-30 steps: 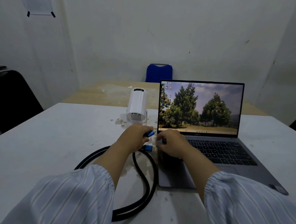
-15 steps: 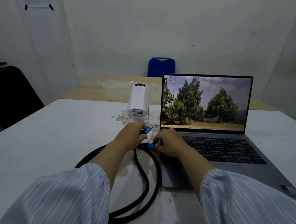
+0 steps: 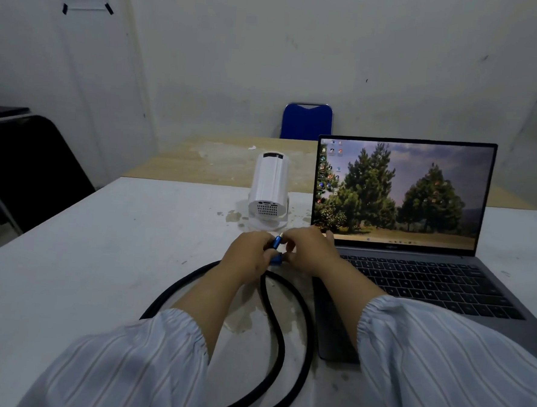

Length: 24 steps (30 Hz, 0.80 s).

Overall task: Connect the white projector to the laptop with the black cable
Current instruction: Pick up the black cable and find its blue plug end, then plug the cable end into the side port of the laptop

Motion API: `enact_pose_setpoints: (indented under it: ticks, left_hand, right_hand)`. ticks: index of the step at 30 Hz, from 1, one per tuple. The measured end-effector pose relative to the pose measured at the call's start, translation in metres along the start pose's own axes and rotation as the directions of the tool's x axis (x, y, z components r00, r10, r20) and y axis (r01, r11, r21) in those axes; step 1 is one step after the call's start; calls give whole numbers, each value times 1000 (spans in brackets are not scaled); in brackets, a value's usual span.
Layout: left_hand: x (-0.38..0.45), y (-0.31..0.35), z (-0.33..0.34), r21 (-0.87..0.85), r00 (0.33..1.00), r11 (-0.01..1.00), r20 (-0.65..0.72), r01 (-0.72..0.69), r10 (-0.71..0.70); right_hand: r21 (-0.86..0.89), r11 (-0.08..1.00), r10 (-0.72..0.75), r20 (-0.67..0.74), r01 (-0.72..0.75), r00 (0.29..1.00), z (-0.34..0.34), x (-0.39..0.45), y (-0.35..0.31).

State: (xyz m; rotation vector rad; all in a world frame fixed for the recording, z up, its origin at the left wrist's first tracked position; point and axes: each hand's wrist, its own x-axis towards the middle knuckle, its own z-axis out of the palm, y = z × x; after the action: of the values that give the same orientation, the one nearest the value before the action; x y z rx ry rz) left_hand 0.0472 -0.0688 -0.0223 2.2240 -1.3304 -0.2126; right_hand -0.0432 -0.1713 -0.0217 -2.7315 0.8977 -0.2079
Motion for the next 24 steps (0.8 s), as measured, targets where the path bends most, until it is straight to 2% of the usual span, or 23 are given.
enact_pose_setpoints:
  ticks: [6, 10, 13, 17, 20, 24]
  left_hand:
    - [5, 12, -3, -106, 979, 991, 180, -80, 98]
    - [8, 19, -12, -126, 932, 991, 352, -47, 89]
    - [4, 17, -18, -100, 902, 995, 427, -27, 68]
    - [-7, 17, -16, -191, 914, 979, 406, 67, 17]
    - [-12, 17, -11, -189, 923, 976, 383, 111, -31]
    - [-16, 15, -6, -215, 946, 968, 321, 127, -53]
  right_hand:
    - [224, 972, -80, 4, 77, 997, -15, 0, 13]
    - [283, 952, -131, 26, 118, 991, -25, -11, 23]
    - [370, 922, -131, 34, 109, 991, -27, -20, 26]
    - [408, 899, -176, -2, 161, 984, -26, -25, 20]
    - [379, 906, -199, -9, 188, 980, -27, -26, 14]
    - [341, 929, -166, 28, 146, 986, -29, -29, 8]
